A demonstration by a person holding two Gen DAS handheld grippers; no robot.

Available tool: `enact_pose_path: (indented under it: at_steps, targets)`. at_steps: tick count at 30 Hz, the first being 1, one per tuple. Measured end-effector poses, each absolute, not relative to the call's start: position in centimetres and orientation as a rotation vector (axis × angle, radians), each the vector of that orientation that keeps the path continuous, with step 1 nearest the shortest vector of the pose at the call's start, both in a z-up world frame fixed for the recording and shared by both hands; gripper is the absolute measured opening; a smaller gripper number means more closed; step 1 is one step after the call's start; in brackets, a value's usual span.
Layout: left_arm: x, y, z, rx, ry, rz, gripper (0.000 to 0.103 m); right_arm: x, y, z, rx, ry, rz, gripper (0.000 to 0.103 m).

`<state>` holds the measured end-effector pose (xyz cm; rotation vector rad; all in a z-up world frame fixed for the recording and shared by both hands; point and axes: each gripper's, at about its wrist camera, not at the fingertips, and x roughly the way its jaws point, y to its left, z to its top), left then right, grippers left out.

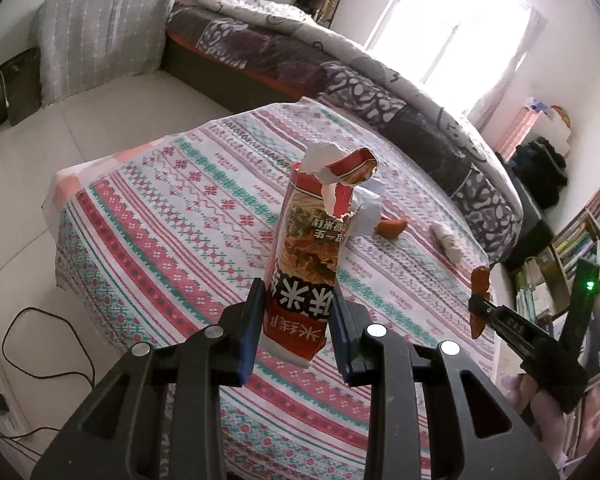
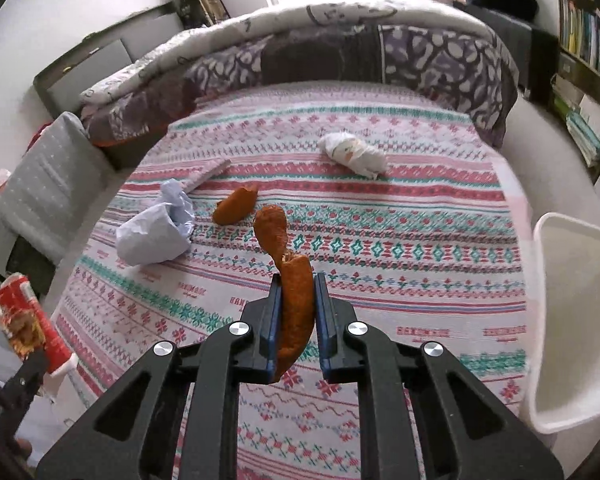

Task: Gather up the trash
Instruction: 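Grasp the orange sausage-shaped item with the right tool while the left tool holds the cup, then carry the orange item over the white bin and open the right tool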

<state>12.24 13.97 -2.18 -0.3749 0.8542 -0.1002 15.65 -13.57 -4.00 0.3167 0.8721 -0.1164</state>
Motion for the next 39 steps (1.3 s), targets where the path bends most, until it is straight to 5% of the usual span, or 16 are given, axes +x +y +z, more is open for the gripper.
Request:
enact_pose_path:
  at_steps: [39]
  targets:
    - [8.7, 1.1, 1.2, -0.165, 0.817, -0.284, 0.031, 5.0, -24.6, -1.7, 0.412, 0.76, -0.278, 0.014]
